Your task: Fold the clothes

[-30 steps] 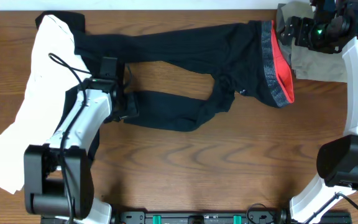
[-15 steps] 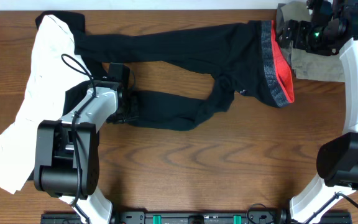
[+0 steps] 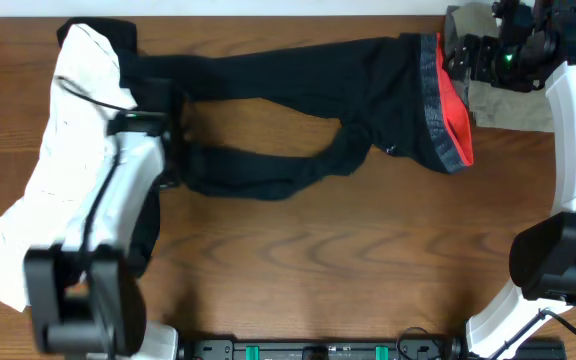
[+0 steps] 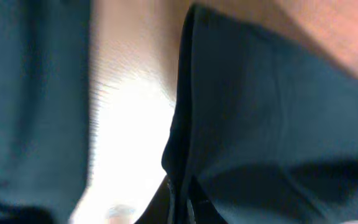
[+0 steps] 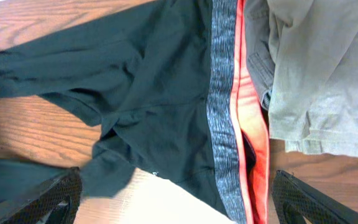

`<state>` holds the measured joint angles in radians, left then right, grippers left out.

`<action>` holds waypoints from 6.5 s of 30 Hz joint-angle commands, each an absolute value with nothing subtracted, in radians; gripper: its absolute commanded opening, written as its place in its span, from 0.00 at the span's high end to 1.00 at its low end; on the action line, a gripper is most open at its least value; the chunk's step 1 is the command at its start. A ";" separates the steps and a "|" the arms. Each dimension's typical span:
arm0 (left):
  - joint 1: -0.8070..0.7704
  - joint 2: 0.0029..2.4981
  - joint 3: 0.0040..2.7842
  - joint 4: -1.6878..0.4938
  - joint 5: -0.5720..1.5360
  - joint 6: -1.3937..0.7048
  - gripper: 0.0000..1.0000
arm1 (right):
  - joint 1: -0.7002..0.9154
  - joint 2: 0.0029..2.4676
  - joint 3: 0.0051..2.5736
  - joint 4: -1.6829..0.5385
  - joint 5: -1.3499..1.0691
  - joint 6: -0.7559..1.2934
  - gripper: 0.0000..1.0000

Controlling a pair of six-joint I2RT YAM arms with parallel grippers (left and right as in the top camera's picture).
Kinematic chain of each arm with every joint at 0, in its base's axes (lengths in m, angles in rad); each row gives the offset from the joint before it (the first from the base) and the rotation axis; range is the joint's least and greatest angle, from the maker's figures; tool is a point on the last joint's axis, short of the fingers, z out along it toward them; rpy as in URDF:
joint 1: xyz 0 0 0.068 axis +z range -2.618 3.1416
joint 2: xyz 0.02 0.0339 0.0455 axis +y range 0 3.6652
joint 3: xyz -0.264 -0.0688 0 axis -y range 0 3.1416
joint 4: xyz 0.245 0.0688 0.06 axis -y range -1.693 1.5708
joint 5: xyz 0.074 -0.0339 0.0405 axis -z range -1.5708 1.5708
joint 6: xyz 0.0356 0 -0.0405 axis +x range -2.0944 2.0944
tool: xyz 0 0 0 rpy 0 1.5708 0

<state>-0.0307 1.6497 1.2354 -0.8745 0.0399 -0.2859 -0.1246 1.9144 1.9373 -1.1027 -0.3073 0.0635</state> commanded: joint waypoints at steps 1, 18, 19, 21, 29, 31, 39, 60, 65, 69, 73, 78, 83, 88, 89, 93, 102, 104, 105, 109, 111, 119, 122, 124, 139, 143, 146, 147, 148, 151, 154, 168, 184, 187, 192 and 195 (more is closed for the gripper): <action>0.028 1.534 1.266 -0.906 0.011 -0.290 0.94 | -0.113 1.917 1.917 -1.120 -0.310 0.051 0.05; 0.286 1.424 1.266 -0.952 -0.125 -0.335 0.94 | -0.110 1.917 1.618 -1.118 -0.283 0.043 0.12; 0.297 1.424 1.266 -0.942 -0.125 -0.335 0.94 | -0.110 1.917 1.603 -1.107 -0.276 0.043 0.13; 0.320 1.424 1.266 -0.925 -0.125 -0.335 0.94 | -0.110 1.917 1.578 -1.083 -0.257 0.043 0.16; 0.348 1.424 1.266 -0.896 -0.120 -0.379 0.94 | -0.075 1.917 1.488 -1.050 -0.251 0.044 0.40; 0.348 1.424 1.266 -0.899 -0.120 -0.379 0.94 | -0.058 1.917 1.470 -1.056 -0.251 0.044 0.46; 0.348 1.424 1.266 -0.901 -0.120 -0.379 0.94 | 0.018 1.917 1.343 -1.042 -0.102 0.157 0.44; 0.348 1.425 1.262 -1.047 -0.121 -0.443 0.94 | -0.071 1.800 1.269 -0.936 -0.052 0.269 0.99; 0.348 1.425 1.261 -1.149 -0.121 -0.480 0.94 | -0.169 1.690 1.269 -0.987 -0.052 0.269 0.99; 0.348 1.425 1.253 -1.204 -0.125 -0.488 0.94 | -0.241 1.653 1.269 -1.032 -0.053 0.268 0.99; 0.348 1.425 1.217 -1.206 -0.125 -0.493 0.94 | -0.263 1.655 1.256 -1.048 -0.057 0.265 0.99; 0.348 1.425 1.188 -1.188 -0.125 -0.493 0.94 | -0.261 1.655 1.246 -1.041 -0.056 0.265 0.99; 0.348 1.425 1.188 -1.180 -0.125 -0.492 0.94 | -0.262 1.655 1.246 -1.048 -0.056 0.265 0.97; 0.348 1.425 1.188 -1.159 -0.124 -0.492 0.71 | -0.262 1.655 1.246 -1.044 -0.056 0.265 0.91; 0.348 1.425 1.188 -1.153 -0.124 -0.492 0.59 | -0.262 1.655 1.246 -1.042 -0.056 0.265 0.88; 0.348 1.425 1.188 -1.139 -0.124 -0.492 0.25 | -0.262 1.655 1.246 -1.045 -0.058 0.265 0.52; 0.348 1.423 1.188 -1.151 0.033 -0.504 0.20 | -0.284 1.632 1.247 -1.073 -0.117 0.359 0.24; 0.347 1.423 1.188 -1.183 0.099 -0.523 0.19 | -0.285 1.609 1.247 -1.090 -0.117 0.413 0.24; 0.345 1.423 1.187 -1.204 0.107 -0.547 0.20 | -0.284 1.595 1.246 -1.101 -0.117 0.442 0.24; 0.331 1.419 1.150 -1.250 0.108 -0.630 0.20 | -0.276 1.551 1.188 -1.094 -0.116 0.544 0.29; 0.324 1.403 1.093 -1.229 0.105 -0.688 0.20 | -0.276 1.543 1.132 -1.061 -0.117 0.583 0.33; 0.323 1.344 0.851 -1.073 0.156 -0.832 0.27 | -0.257 1.544 0.956 -0.869 -0.139 0.586 0.39; 0.323 1.333 0.797 -1.036 0.167 -0.852 0.27 | -0.244 1.544 0.939 -0.834 -0.139 0.559 0.39; 0.323 1.330 0.760 -0.997 0.156 -0.876 0.28 | -0.234 1.544 0.938 -0.822 -0.138 0.536 0.39; 0.323 1.332 0.585 -0.720 0.119 -1.196 0.37 | -0.215 1.544 0.936 -0.779 -0.127 0.507 0.37; 0.323 1.332 0.585 -0.682 0.115 -1.204 0.37 | -0.215 1.544 0.936 -0.776 -0.121 0.505 0.37; 0.323 1.332 0.585 -0.683 0.064 -1.214 0.37 | -0.215 1.544 0.936 -0.776 -0.115 0.499 0.36; 0.323 1.332 0.585 -0.684 0.049 -1.214 0.37 | -0.215 1.544 0.936 -0.776 -0.115 0.499 0.36; 0.323 1.333 0.585 -0.689 0.034 -1.214 0.37 | -0.215 1.544 0.936 -0.776 -0.116 0.499 0.36; 0.323 1.336 0.585 -0.694 0.028 -1.214 0.42 | -0.215 1.544 0.936 -0.778 -0.115 0.499 0.36; 0.323 1.341 0.585 -0.690 0.016 -1.214 0.62 | -0.215 1.544 0.933 -0.778 -0.116 0.500 0.36; 0.324 1.341 0.585 -0.659 -0.001 -1.164 0.94 | -0.215 1.544 0.791 -0.618 -0.109 0.544 0.49; 0.324 1.341 0.585 -0.656 -0.001 -1.164 0.94 | -0.215 1.545 0.699 -0.564 -0.074 0.545 0.35; 0.324 1.341 0.585 -0.656 -0.002 -1.164 0.94 | -0.215 1.545 0.677 -0.557 -0.069 0.545 0.34; 0.324 1.341 0.585 -0.656 -0.013 -1.164 0.94 | -0.216 1.545 0.628 -0.468 -0.055 0.556 0.43; 0.324 1.341 0.585 -0.639 -0.013 -1.151 0.94 | -0.216 1.545 0.626 -0.421 -0.056 0.565 0.69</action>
<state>0.3244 1.3403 0.5907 -0.6495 0.0189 -1.1744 -0.2283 1.5139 0.6662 -0.4374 -0.0624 0.5446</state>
